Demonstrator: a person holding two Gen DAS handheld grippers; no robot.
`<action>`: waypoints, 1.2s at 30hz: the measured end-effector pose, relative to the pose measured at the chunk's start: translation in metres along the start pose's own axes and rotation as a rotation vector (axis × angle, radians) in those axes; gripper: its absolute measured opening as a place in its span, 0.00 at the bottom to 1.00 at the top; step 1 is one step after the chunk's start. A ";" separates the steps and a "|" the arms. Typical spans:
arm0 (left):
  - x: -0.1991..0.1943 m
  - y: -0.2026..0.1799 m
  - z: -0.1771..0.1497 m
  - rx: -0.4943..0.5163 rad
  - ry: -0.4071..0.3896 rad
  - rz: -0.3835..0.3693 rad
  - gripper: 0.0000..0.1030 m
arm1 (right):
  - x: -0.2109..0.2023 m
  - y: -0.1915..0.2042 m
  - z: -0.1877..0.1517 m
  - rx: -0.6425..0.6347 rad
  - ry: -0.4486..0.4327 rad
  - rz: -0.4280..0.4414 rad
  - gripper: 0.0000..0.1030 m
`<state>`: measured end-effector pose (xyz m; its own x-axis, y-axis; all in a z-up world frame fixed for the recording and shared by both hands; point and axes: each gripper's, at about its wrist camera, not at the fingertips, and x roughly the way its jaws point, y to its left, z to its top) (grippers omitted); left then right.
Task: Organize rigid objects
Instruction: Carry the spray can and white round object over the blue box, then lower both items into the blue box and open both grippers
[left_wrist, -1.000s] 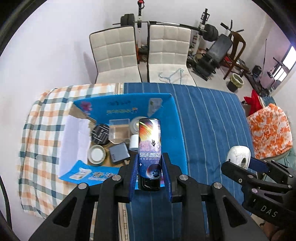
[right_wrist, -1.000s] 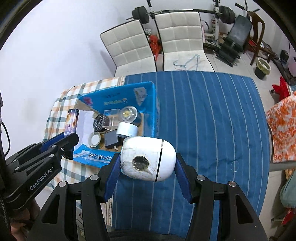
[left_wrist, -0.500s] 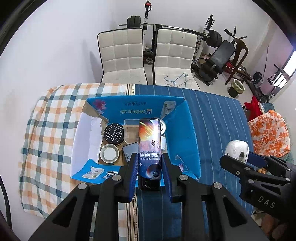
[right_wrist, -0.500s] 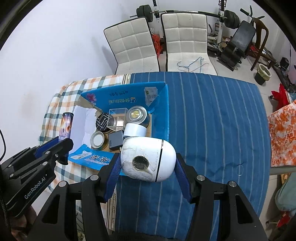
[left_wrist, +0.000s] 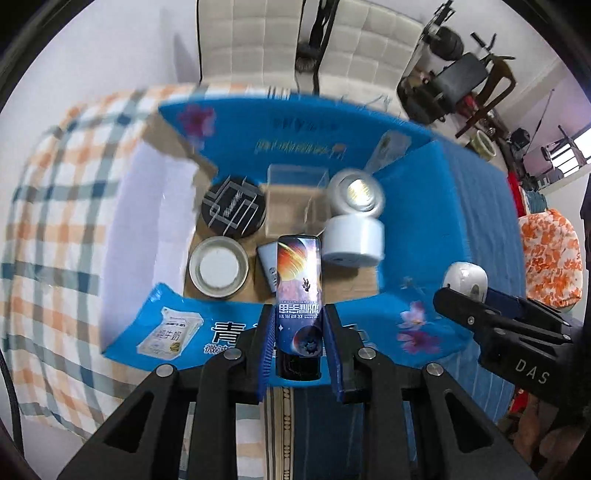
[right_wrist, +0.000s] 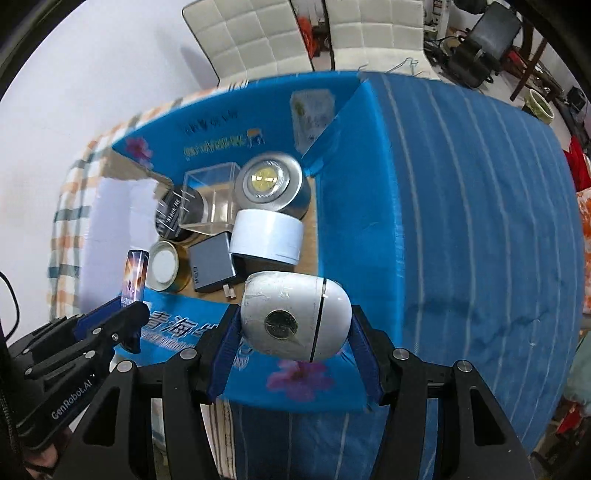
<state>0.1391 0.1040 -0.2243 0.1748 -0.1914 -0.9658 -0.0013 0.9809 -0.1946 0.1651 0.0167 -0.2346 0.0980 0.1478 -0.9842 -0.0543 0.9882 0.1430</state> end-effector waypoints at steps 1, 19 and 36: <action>0.009 0.003 0.001 -0.001 0.014 0.007 0.22 | 0.009 0.002 0.001 0.004 0.013 -0.003 0.58; 0.078 0.018 0.005 -0.026 0.163 -0.026 0.22 | 0.090 0.024 0.015 0.000 0.162 0.006 0.58; 0.065 0.030 0.000 0.003 0.167 0.071 0.25 | 0.103 0.043 0.010 -0.014 0.167 -0.071 0.74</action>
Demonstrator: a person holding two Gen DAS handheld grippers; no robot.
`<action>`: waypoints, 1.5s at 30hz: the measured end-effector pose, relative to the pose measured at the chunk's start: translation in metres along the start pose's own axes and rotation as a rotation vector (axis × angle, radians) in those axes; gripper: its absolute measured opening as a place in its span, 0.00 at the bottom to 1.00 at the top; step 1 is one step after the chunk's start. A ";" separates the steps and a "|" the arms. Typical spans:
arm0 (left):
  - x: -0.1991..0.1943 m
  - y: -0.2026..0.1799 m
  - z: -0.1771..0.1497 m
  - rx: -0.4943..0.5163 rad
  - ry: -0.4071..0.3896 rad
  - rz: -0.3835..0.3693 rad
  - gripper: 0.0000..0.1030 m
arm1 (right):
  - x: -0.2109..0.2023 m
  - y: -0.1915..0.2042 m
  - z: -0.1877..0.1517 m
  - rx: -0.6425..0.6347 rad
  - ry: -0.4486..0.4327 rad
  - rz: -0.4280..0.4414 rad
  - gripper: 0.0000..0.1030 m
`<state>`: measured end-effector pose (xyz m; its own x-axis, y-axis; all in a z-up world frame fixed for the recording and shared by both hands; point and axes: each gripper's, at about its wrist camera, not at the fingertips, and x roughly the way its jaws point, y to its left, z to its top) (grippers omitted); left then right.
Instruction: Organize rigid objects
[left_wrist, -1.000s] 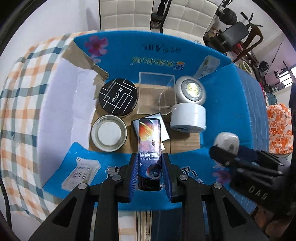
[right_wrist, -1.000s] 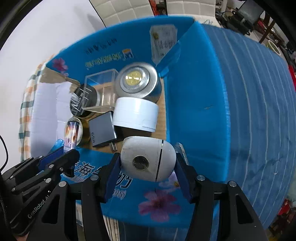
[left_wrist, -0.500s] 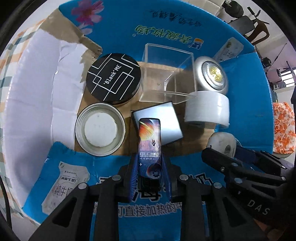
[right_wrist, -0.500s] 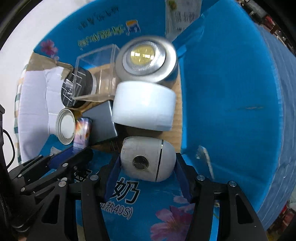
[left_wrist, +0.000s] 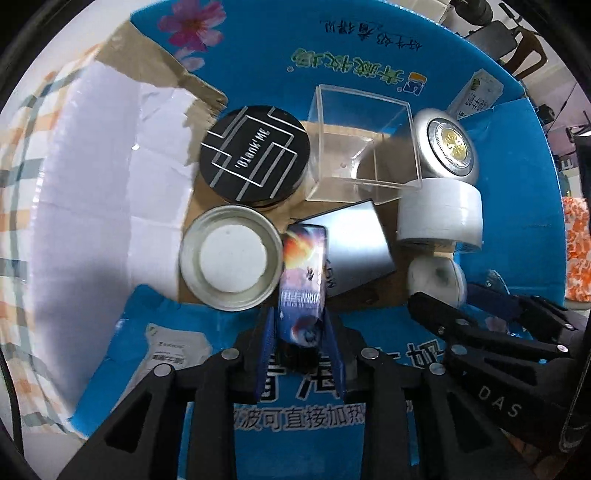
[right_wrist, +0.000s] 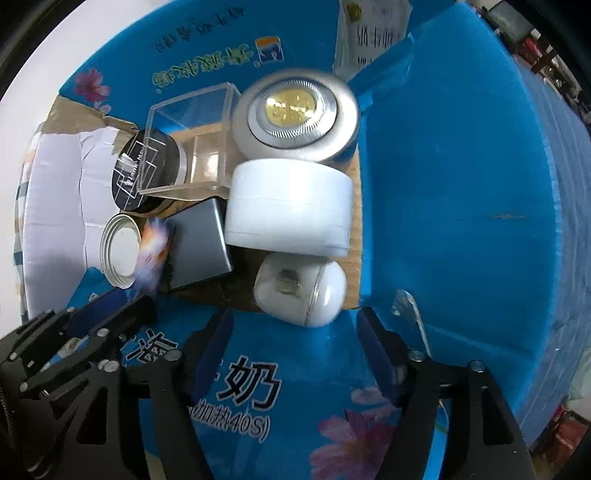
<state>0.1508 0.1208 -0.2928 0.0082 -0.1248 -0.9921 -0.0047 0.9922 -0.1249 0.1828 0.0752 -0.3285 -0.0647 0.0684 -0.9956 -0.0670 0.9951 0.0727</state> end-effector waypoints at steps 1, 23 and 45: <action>-0.005 0.001 0.002 0.003 -0.006 0.010 0.25 | -0.004 0.001 0.000 -0.004 -0.007 -0.006 0.75; -0.125 0.005 -0.012 -0.045 -0.238 0.096 1.00 | -0.159 -0.015 -0.055 -0.020 -0.246 -0.053 1.00; -0.297 -0.023 -0.085 -0.055 -0.465 0.086 1.00 | -0.361 -0.016 -0.156 -0.054 -0.472 0.043 1.00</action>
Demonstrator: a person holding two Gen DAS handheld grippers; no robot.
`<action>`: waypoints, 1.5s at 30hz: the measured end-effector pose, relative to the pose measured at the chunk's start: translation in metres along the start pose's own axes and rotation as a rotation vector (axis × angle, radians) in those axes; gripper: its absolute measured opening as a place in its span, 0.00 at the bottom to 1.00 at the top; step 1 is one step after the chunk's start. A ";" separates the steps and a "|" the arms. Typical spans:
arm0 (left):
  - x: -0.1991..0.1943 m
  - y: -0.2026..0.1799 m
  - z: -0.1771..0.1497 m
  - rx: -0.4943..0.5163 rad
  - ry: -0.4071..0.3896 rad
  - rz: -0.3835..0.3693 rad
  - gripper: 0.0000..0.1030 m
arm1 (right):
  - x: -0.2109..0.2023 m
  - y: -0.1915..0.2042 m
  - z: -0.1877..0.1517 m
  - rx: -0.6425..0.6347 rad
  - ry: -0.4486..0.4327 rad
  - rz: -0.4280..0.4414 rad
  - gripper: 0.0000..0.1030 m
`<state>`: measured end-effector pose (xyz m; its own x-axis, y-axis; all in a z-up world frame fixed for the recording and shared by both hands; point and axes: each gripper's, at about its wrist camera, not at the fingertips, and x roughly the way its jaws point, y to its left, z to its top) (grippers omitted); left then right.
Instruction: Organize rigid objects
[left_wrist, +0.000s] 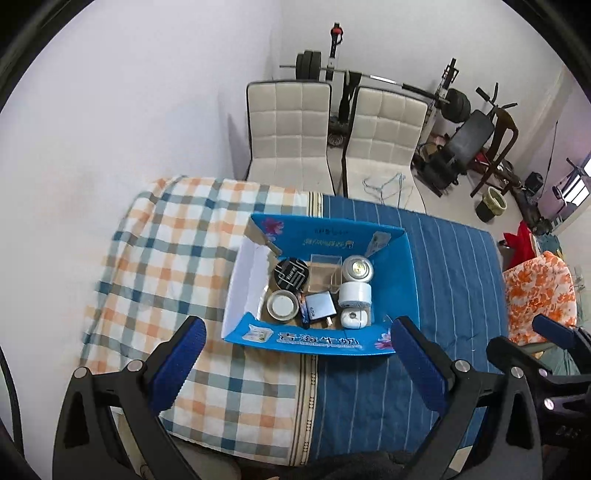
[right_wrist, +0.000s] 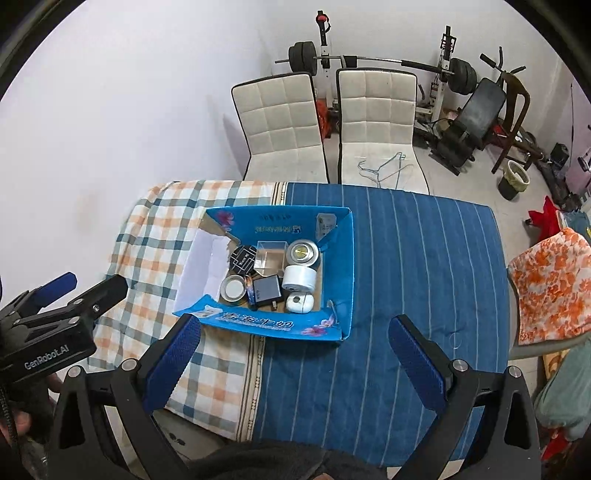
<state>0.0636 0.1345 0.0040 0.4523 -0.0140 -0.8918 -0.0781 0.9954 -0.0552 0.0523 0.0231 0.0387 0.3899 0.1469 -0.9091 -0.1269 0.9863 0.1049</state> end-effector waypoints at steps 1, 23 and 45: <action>-0.004 0.000 -0.001 0.000 -0.006 0.003 1.00 | -0.003 0.000 0.000 0.000 -0.002 -0.001 1.00; -0.002 -0.012 -0.012 0.019 0.004 0.042 1.00 | 0.010 -0.027 -0.008 0.045 -0.005 -0.118 1.00; 0.004 -0.018 -0.013 0.041 0.021 0.051 1.00 | 0.014 -0.028 -0.009 0.044 -0.005 -0.126 1.00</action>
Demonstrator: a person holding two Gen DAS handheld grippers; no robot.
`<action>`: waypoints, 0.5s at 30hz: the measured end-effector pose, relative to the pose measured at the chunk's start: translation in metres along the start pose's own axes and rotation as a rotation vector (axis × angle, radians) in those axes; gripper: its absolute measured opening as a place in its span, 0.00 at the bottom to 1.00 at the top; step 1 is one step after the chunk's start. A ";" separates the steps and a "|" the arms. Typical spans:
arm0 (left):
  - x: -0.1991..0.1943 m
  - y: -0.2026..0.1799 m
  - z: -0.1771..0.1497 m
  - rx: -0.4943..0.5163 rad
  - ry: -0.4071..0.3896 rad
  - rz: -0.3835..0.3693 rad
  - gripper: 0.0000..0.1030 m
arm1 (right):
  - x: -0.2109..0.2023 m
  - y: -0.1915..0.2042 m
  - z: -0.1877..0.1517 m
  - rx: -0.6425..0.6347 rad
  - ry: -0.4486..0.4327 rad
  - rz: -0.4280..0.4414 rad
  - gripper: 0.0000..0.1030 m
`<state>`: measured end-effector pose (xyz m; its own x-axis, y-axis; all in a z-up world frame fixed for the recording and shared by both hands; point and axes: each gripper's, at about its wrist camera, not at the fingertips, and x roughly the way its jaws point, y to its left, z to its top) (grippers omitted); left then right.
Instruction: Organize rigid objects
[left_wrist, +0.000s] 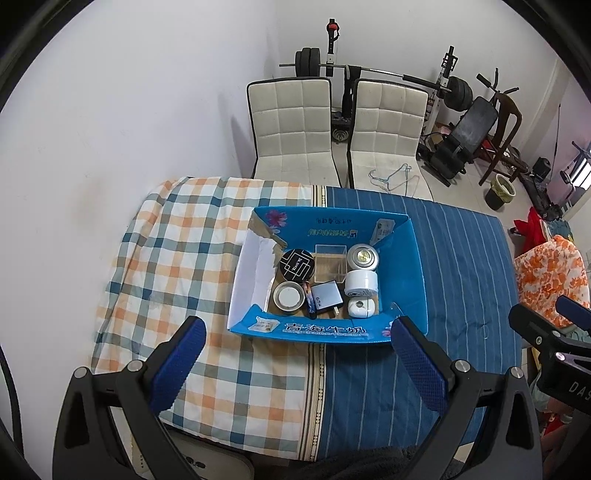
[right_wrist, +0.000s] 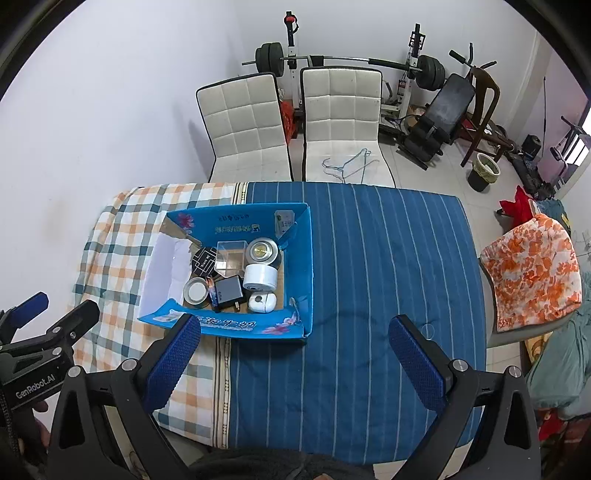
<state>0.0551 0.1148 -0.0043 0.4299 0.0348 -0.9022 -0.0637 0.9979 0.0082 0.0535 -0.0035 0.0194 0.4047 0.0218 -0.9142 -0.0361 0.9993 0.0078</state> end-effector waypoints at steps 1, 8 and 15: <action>0.000 -0.001 0.000 0.003 0.001 -0.001 1.00 | 0.000 0.000 0.000 0.002 0.000 0.001 1.00; 0.000 -0.002 -0.001 0.002 -0.001 -0.001 1.00 | 0.002 0.001 0.000 0.000 -0.004 -0.003 1.00; 0.001 -0.001 0.000 0.007 -0.001 -0.001 1.00 | 0.001 0.001 0.000 0.003 -0.003 -0.001 1.00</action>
<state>0.0553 0.1141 -0.0052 0.4311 0.0339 -0.9017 -0.0571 0.9983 0.0102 0.0537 -0.0024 0.0180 0.4072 0.0211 -0.9131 -0.0330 0.9994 0.0084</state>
